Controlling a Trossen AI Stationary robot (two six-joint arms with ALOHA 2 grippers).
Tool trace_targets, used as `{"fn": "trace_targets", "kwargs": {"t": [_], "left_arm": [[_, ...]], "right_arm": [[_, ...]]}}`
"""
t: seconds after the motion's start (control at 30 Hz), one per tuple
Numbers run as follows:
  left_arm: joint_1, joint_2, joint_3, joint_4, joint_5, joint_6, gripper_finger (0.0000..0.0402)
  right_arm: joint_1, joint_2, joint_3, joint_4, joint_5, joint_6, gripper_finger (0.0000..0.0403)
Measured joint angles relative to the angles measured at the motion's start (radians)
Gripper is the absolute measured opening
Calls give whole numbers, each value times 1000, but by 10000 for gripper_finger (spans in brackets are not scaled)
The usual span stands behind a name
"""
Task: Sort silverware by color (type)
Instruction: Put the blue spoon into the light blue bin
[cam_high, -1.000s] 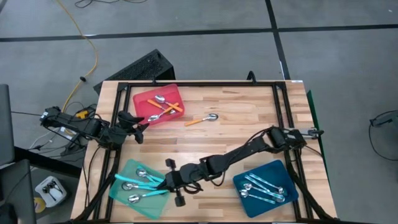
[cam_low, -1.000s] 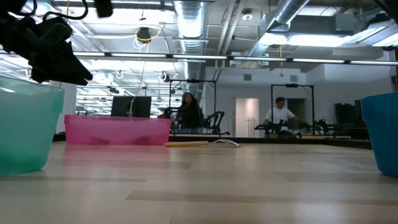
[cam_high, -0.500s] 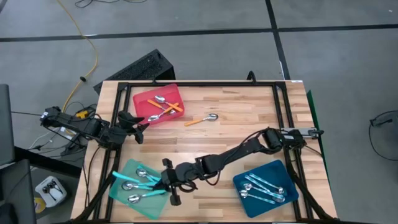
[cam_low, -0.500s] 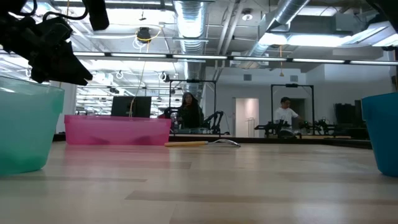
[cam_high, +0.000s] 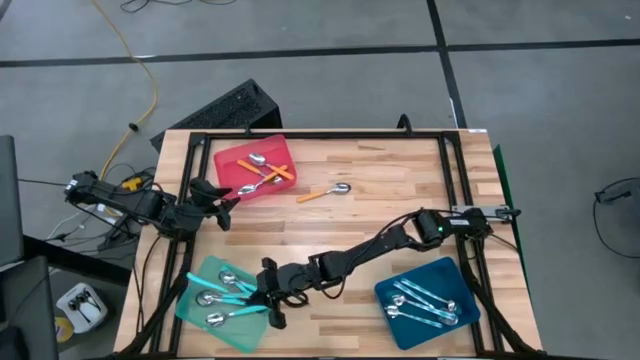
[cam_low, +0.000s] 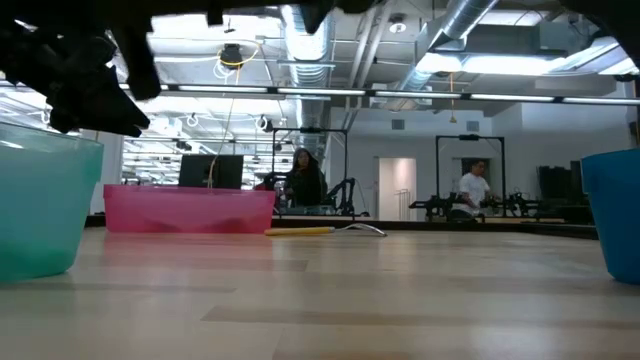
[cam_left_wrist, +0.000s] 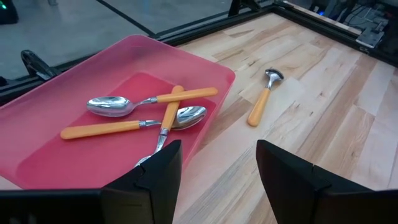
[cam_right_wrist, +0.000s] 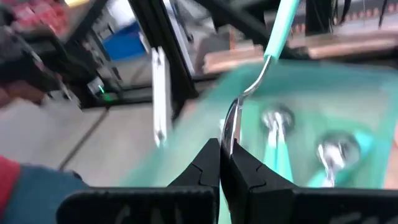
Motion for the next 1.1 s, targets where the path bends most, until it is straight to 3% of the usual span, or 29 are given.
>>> {"fn": "trace_targets", "kwargs": {"t": [0.27, 0.67, 1.1], "left_arm": [[0, 0, 0, 0, 0, 0, 190], [0, 0, 0, 18, -1, -1, 190], [0, 0, 0, 18, -7, -18, 190]], "right_arm": [[-1, 0, 6, -111, 5, 76, 27], [7, 64, 235, -404, 3, 23, 25], [6, 73, 245, -453, -31, 96, 25]]}}
